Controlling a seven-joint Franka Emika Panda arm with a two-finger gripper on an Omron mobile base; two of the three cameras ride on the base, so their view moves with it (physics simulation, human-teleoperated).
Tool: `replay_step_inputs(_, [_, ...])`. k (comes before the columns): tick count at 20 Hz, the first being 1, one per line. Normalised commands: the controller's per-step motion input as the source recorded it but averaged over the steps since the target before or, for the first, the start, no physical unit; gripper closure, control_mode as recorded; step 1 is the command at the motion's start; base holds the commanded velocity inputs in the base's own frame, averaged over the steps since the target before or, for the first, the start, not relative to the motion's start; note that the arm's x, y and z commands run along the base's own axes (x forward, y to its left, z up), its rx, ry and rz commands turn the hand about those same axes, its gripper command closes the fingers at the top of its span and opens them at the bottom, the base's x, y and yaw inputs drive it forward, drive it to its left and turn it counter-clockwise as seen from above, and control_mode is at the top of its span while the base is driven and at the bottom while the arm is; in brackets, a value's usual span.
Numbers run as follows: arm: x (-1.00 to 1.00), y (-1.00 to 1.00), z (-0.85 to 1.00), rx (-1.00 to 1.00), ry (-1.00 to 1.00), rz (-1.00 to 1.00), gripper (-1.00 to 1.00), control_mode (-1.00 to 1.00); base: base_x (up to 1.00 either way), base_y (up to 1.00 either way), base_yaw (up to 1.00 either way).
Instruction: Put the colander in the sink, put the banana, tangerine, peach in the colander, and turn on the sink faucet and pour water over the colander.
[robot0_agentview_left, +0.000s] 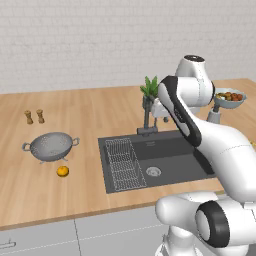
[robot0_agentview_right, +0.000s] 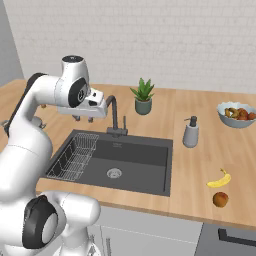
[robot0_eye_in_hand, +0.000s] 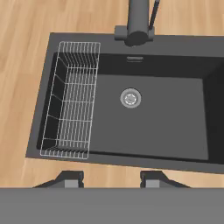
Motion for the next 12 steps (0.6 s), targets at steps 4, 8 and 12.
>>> replay_step_inputs(4, [-0.06, 0.23, 0.00, 0.00, -0.05, -0.07, -1.00, -1.00, 0.00, 0.00, 0.00])
replay_step_inputs(8, [-0.13, 0.72, -0.01, 0.03, -0.04, -0.17, -1.00, -1.00, 0.00, 0.00, 0.00])
replay_step_inputs(12, [-0.16, 0.90, -0.09, 0.04, 0.00, -0.17, -1.00, -1.00, 0.00, 0.00, 0.00])
